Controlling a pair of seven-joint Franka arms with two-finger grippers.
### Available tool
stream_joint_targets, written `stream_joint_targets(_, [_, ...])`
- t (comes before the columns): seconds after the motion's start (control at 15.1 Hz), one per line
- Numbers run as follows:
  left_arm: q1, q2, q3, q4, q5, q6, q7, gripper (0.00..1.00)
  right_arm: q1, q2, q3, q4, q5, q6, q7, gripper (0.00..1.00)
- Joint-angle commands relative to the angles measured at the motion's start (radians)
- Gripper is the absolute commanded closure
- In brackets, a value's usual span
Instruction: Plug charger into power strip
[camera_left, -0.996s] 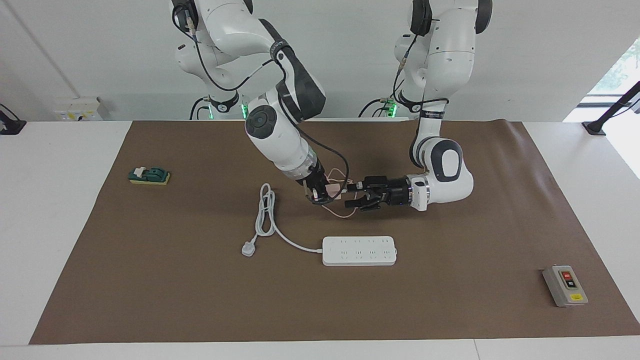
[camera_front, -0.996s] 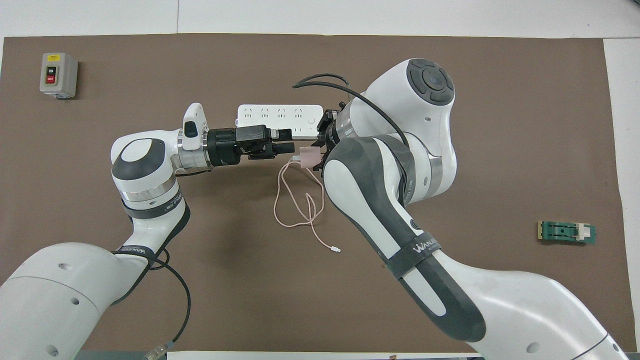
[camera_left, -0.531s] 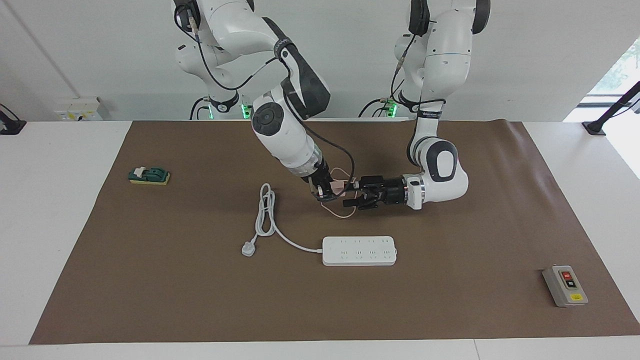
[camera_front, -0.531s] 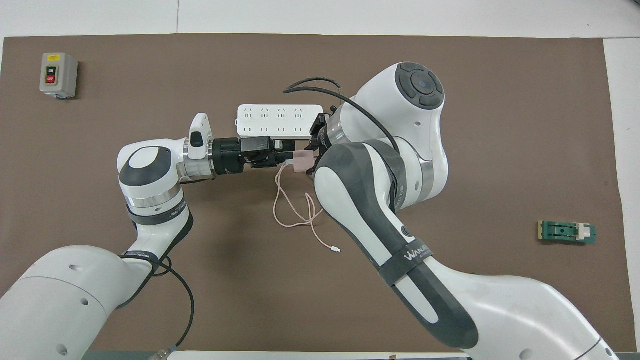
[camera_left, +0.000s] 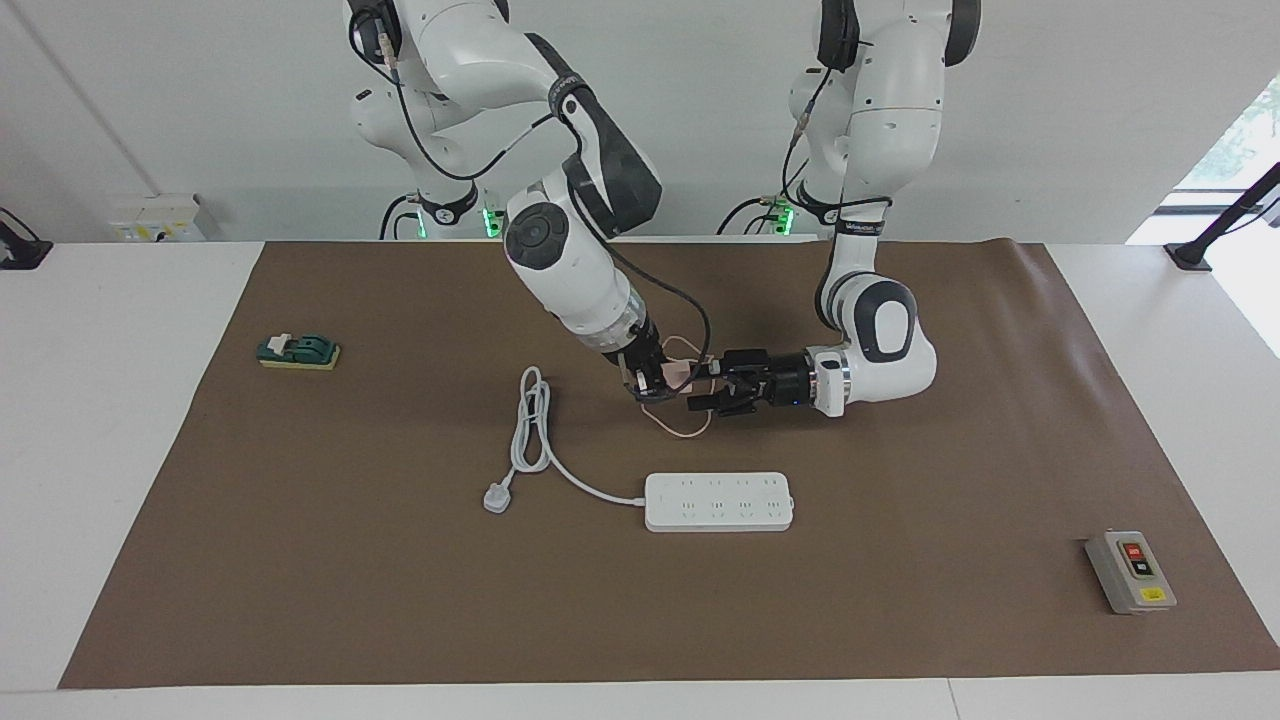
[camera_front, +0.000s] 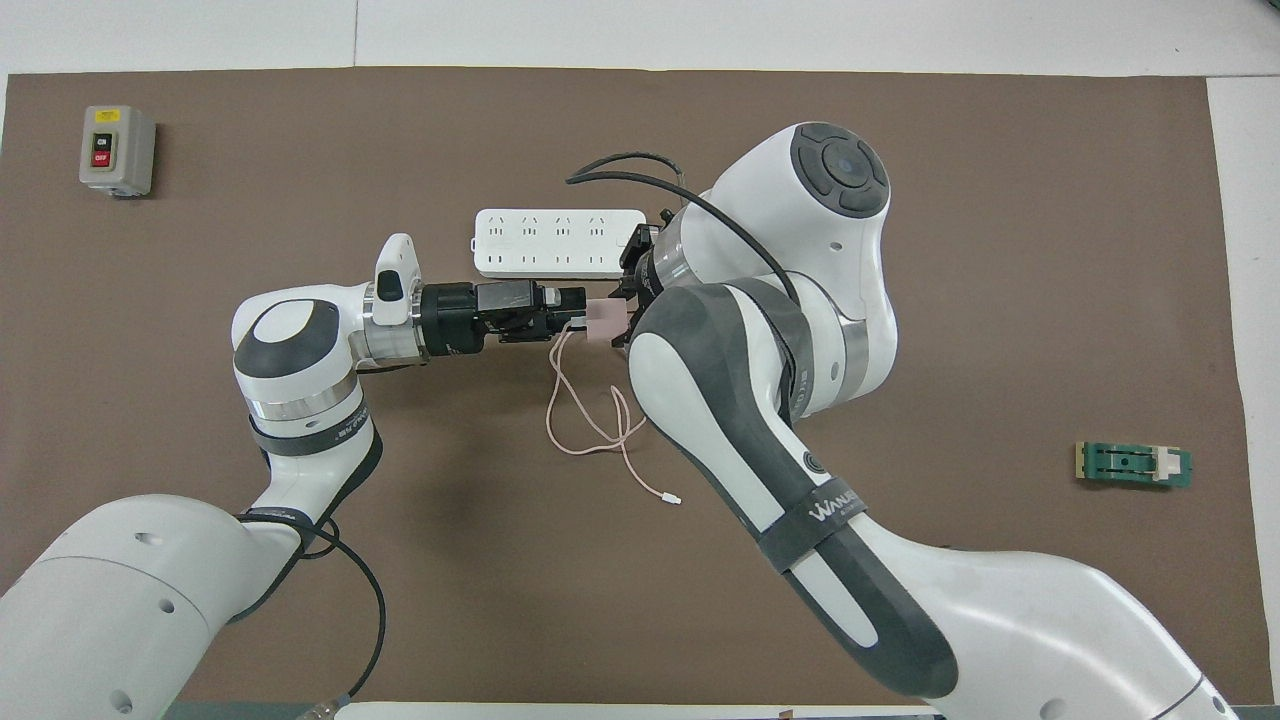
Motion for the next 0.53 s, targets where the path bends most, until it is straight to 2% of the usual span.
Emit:
stream_joint_targets(0.0, [-0.034, -0.053, 0.027, -0.062, -0.016, -0.005, 0.02, 0.0, -0.002, 0.016, 0.0, 0.033, -0.021, -0.012, 0.031, 0.91])
stream_joint_targets(0.46, [-0.06, -0.073, 0.03, -0.084, -0.018, 0.001, 0.02, 0.0, -0.006, 0.018, -0.001, 0.033, -0.021, -0.012, 0.031, 0.91])
